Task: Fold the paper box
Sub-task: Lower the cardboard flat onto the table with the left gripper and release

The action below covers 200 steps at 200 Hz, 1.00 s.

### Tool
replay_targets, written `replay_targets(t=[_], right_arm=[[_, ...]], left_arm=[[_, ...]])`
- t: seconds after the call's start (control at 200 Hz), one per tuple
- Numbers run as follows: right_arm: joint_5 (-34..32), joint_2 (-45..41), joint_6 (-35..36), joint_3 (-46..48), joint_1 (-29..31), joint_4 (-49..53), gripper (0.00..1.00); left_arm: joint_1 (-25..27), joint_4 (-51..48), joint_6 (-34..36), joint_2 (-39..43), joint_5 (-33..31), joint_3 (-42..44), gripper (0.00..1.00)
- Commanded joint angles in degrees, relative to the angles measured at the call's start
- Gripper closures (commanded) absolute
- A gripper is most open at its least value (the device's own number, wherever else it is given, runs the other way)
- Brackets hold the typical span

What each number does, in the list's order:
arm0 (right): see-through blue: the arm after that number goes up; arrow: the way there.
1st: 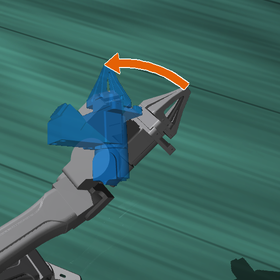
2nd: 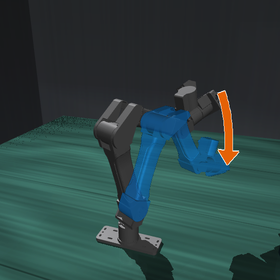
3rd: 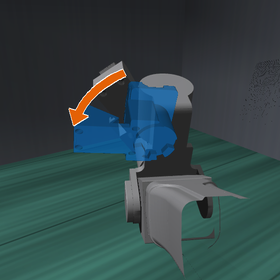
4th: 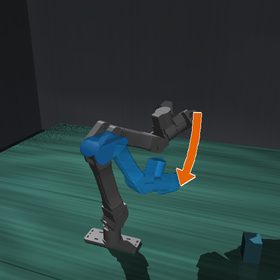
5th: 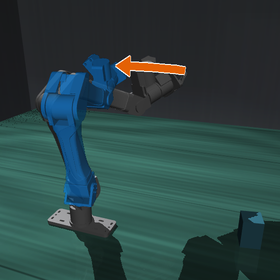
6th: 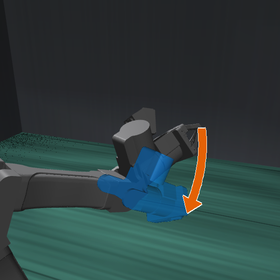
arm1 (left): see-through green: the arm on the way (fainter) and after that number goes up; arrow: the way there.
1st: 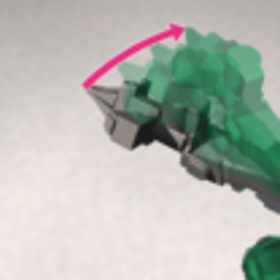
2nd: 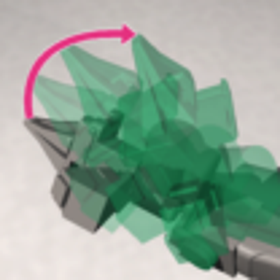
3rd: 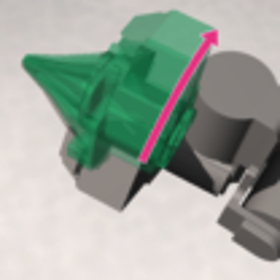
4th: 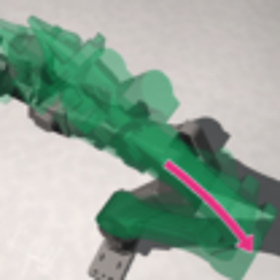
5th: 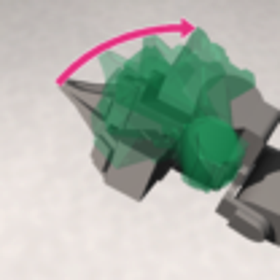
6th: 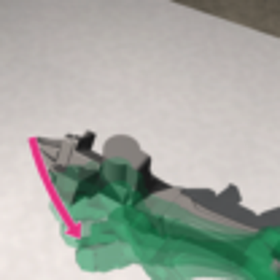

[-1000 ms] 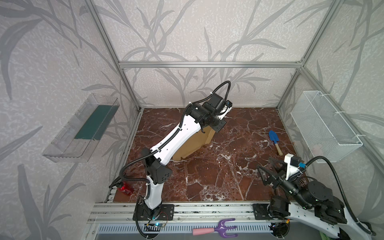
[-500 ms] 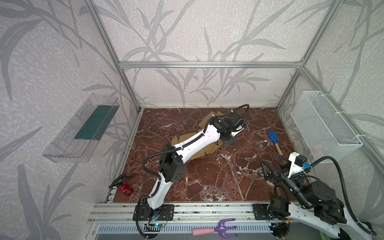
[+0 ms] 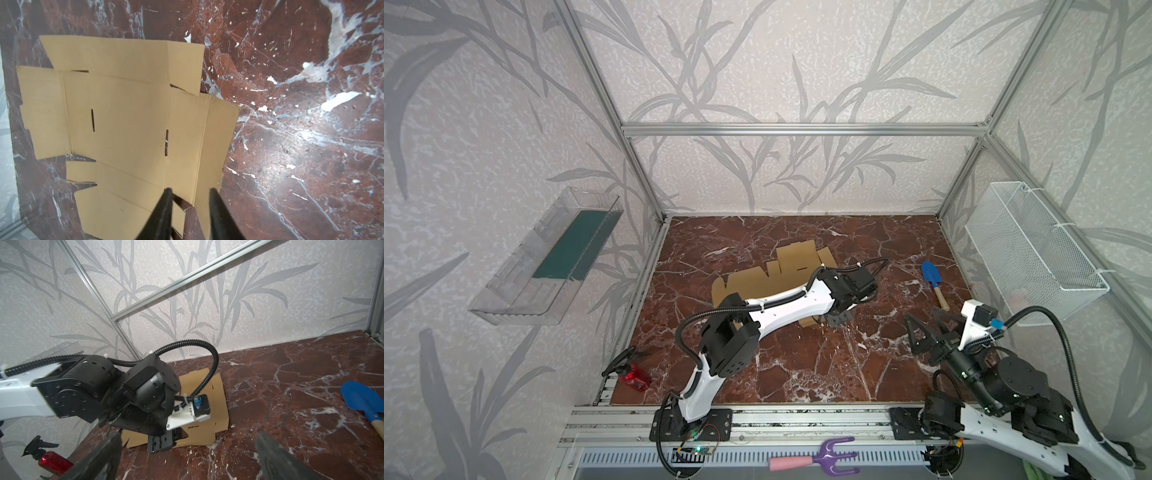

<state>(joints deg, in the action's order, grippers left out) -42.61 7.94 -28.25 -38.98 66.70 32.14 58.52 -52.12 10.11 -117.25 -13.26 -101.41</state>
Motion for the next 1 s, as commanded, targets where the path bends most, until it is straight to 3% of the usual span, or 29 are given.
replay_targets(t=[0.0, 0.095, 0.255, 0.345, 0.47, 0.625, 0.715, 0.995], right_arm=[[-2.00, 5.24, -3.70, -2.40, -0.07, 5.18, 0.01], [-0.02, 10.08, -5.93, -2.67, -0.08, 5.64, 0.02], [0.88, 16.35, -4.73, -3.85, -0.15, 5.14, 0.02], [2.05, 19.92, -2.24, -4.24, -1.22, 3.72, 0.02], [11.62, 26.07, -1.77, -6.05, -7.63, 2.71, 0.02], [31.44, 34.54, -1.18, -7.14, -23.31, -1.07, 0.03], [38.51, 39.62, -0.42, -8.31, -29.27, -4.05, 0.03], [44.91, 59.26, 6.45, -13.97, -39.16, -9.93, 0.04]], left_arm=[[0.19, 2.08, -0.86, 7.98, 0.40, 1.32, 0.55], [0.14, 4.57, -2.25, 14.99, -0.09, 5.84, 0.45], [0.27, 9.50, -7.21, 28.82, -6.34, 15.66, 0.32], [0.21, 10.52, -10.89, 36.63, -7.95, 21.45, 0.14], [0.03, 10.34, -14.44, 46.47, -13.16, 29.24, 0.01], [-0.81, 13.69, -16.87, 57.86, -18.55, 41.00, 0.01], [-1.04, 17.89, -17.57, 63.26, -20.25, 47.04, 0.01], [-1.09, 24.26, -15.70, 67.63, -23.84, 52.52, 0.01]])
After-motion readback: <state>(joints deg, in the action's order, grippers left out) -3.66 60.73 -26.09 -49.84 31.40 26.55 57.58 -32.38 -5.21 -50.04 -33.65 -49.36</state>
